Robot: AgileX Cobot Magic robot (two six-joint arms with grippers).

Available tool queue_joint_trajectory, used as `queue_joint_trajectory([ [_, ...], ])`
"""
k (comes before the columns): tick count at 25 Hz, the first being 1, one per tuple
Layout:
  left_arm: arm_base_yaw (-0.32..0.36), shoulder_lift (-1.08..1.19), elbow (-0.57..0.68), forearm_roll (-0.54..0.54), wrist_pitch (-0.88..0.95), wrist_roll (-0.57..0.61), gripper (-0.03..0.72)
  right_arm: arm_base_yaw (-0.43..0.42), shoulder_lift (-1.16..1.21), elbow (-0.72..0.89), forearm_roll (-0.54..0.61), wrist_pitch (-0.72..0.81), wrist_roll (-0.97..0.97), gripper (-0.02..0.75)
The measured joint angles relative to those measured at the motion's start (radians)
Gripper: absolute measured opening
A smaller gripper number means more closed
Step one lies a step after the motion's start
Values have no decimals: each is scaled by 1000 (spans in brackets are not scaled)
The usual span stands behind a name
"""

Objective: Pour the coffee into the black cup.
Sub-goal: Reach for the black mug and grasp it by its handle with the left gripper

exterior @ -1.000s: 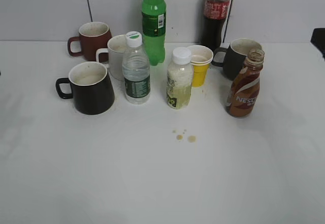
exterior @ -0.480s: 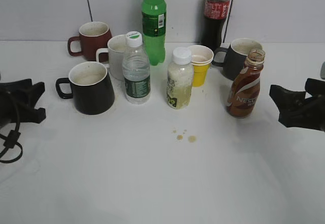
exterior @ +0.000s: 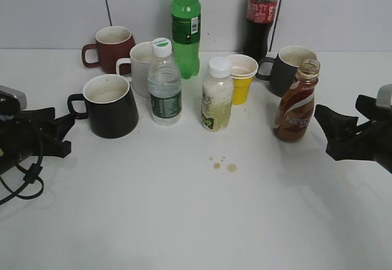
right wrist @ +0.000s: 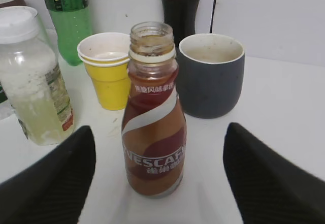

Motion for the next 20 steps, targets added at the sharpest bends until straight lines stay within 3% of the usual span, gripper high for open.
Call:
queue_joint_trajectory([
  [9,0,60,-91,25,1,0,310,0,23,1,0,-31,-2,586],
  [20,0,145,-214,26,1,-20,306,0,23,1,-1,-35,-3,586],
])
